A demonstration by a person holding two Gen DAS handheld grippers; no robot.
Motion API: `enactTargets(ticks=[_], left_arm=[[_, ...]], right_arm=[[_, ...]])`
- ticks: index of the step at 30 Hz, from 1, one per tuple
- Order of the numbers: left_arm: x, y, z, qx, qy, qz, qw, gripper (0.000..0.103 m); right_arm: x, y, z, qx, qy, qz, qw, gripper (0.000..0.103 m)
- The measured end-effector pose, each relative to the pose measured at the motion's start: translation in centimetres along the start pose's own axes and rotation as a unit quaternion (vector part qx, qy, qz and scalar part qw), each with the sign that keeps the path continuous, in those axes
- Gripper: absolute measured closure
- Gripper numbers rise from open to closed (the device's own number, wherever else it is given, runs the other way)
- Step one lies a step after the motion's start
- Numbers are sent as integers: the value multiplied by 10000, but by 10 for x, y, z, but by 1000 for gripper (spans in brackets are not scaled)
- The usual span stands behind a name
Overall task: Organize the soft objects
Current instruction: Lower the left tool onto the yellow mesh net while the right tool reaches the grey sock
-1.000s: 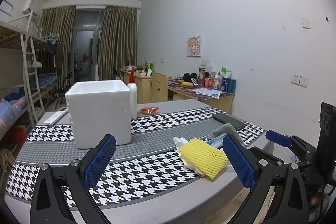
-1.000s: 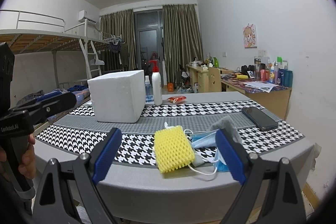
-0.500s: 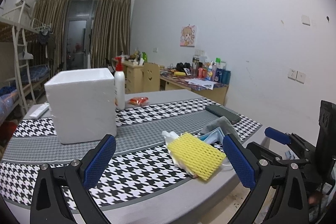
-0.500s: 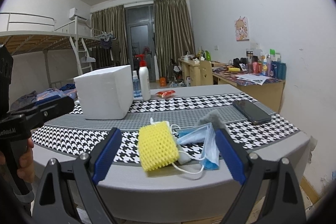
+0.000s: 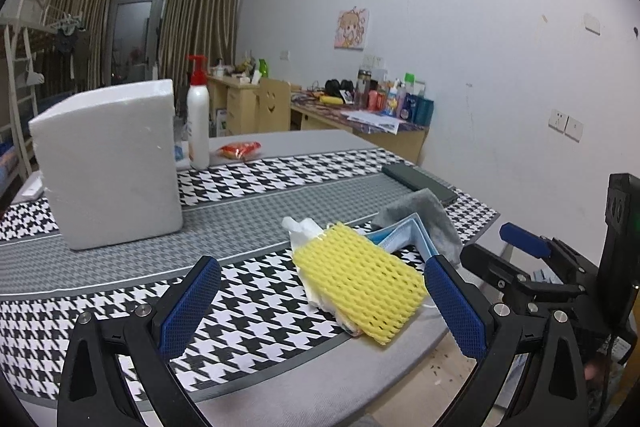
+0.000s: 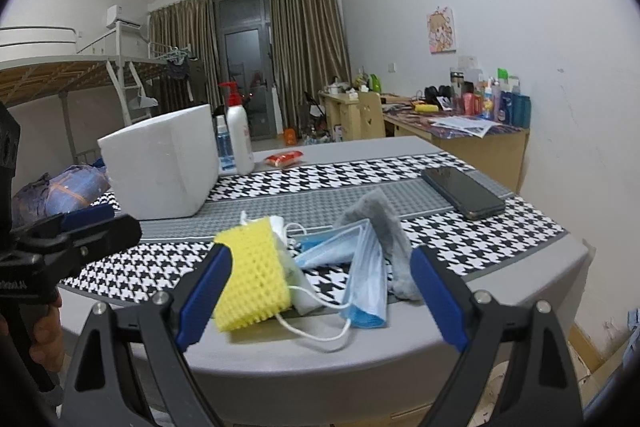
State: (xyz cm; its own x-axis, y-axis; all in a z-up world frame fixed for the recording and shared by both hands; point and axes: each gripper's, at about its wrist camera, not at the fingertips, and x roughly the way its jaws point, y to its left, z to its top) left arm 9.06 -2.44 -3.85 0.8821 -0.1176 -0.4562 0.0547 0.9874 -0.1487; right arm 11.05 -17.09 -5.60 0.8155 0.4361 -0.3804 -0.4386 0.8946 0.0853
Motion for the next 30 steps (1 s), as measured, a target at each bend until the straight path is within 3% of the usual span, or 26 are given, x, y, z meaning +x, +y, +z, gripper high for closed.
enactTargets(ticks=[8, 17, 30], left_arm=[[27, -2, -4, -101, 424, -108, 9990, 1], [50, -9, -3, -109, 678, -249, 9973, 8], [84, -13, -3, -20, 1152, -192, 9932, 31]], right_arm=[[11, -12, 1, 84, 121, -103, 9998, 10], [22, -28, 2, 187, 240, -211, 9993, 10], [38, -45, 8, 102, 315, -260, 9991, 10]])
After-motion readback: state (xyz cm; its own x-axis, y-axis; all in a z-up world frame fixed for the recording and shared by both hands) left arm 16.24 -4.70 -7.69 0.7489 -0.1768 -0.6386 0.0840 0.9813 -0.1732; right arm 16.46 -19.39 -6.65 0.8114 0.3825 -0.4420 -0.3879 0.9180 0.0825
